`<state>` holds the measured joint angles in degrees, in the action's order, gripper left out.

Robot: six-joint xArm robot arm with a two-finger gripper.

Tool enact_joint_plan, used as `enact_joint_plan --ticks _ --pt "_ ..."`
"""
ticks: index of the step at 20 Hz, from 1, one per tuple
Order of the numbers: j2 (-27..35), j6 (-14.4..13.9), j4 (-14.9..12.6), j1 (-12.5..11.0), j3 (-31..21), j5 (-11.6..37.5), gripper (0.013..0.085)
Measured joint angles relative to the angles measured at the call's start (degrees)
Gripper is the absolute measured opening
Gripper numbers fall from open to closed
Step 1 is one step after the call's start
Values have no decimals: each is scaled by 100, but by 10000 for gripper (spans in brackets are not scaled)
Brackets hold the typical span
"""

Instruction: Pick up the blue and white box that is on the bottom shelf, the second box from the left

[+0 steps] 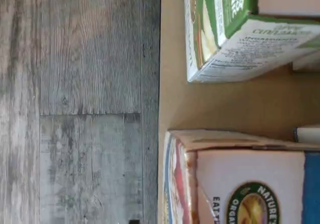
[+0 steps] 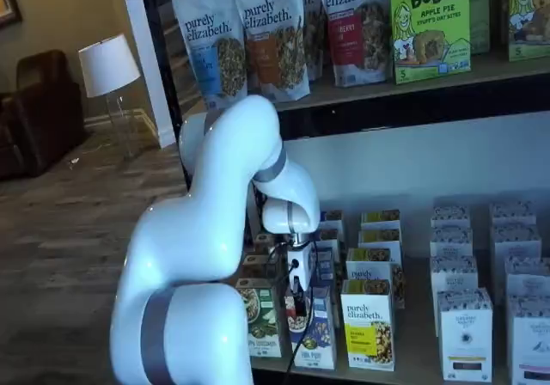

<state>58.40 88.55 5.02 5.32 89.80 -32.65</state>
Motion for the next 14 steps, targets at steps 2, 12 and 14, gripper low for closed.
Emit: enact_joint_plan --ticks 2,12,14 --pt "-26 11 -7 -17 -38 -14 850" --pt "-132 69 26 -44 -195 -18 730" --pt "-142 66 30 -36 -223 10 730"
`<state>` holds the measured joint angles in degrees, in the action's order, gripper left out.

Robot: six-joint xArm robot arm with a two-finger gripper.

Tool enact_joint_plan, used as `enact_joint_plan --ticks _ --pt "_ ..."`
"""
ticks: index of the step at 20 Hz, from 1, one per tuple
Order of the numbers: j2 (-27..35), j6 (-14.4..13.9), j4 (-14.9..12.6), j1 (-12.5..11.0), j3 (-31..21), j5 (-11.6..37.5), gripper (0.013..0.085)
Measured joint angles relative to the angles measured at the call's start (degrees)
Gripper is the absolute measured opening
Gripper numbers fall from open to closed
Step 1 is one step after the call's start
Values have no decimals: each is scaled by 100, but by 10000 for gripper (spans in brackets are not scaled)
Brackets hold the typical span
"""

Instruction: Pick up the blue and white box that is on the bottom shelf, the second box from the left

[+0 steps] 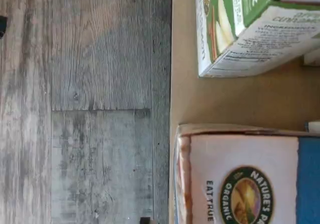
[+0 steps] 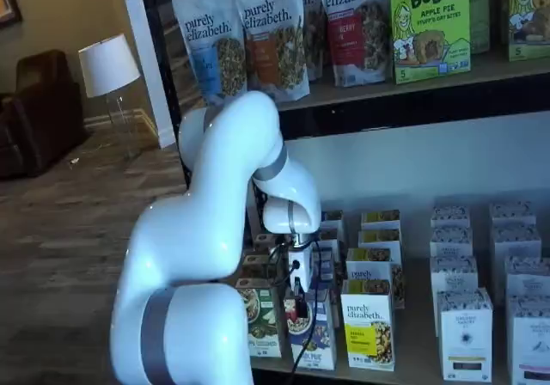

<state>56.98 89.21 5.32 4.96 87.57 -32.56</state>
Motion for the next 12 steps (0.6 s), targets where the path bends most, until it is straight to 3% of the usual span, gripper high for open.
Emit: enact_joint_plan --ticks 12 --pt "9 -26 23 50 -79 104 730"
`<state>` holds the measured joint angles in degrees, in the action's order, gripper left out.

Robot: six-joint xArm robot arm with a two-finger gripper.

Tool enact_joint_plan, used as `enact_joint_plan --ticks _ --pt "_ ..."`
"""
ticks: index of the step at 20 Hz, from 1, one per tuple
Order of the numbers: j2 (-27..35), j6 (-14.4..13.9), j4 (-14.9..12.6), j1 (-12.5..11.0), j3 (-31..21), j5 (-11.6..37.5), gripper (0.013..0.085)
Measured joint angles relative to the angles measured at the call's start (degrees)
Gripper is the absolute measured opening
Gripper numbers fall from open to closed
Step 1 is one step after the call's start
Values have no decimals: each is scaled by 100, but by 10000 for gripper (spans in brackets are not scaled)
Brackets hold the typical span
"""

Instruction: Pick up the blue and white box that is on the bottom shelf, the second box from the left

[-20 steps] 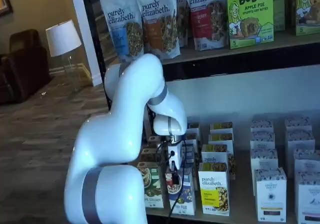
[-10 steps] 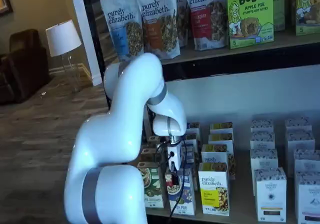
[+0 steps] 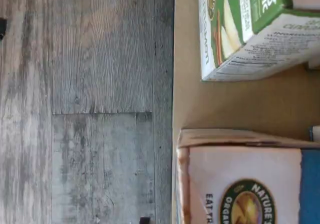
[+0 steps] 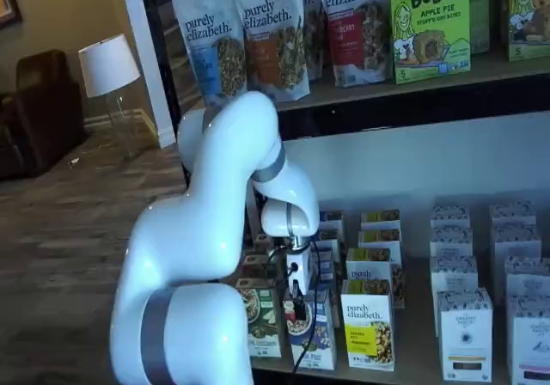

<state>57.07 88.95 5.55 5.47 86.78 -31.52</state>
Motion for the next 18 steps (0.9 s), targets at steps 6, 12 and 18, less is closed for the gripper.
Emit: enact_joint_plan --ticks 6,12,18 --pt "2 68 87 8 -9 13 570" --pt "-2 49 84 28 -51 118 530" --pt "-54 38 89 45 -134 143 530"
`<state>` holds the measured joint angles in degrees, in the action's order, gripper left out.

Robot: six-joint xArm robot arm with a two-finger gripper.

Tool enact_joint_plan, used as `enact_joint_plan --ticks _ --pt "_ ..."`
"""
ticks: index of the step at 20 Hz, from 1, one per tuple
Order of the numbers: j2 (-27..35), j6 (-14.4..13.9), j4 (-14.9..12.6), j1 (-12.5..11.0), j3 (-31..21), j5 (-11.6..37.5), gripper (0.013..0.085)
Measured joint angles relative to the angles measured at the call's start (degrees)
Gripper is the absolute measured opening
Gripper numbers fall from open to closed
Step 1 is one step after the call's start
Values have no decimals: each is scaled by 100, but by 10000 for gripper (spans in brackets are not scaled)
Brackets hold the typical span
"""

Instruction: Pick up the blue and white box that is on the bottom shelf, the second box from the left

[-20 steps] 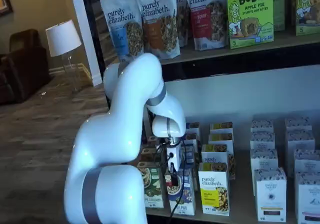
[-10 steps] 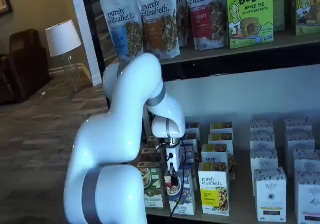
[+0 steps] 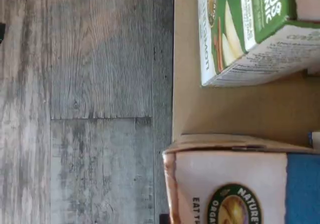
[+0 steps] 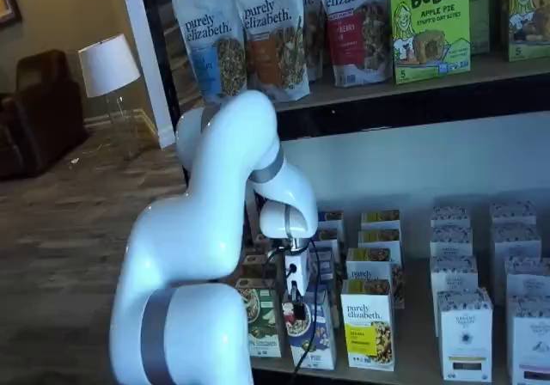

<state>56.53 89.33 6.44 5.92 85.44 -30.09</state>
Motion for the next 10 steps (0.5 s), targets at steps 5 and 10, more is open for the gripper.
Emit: enact_joint_plan --ticks 5,10 --pt "-122 41 53 10 -193 94 450" --pt "-280 47 76 32 -443 231 450"
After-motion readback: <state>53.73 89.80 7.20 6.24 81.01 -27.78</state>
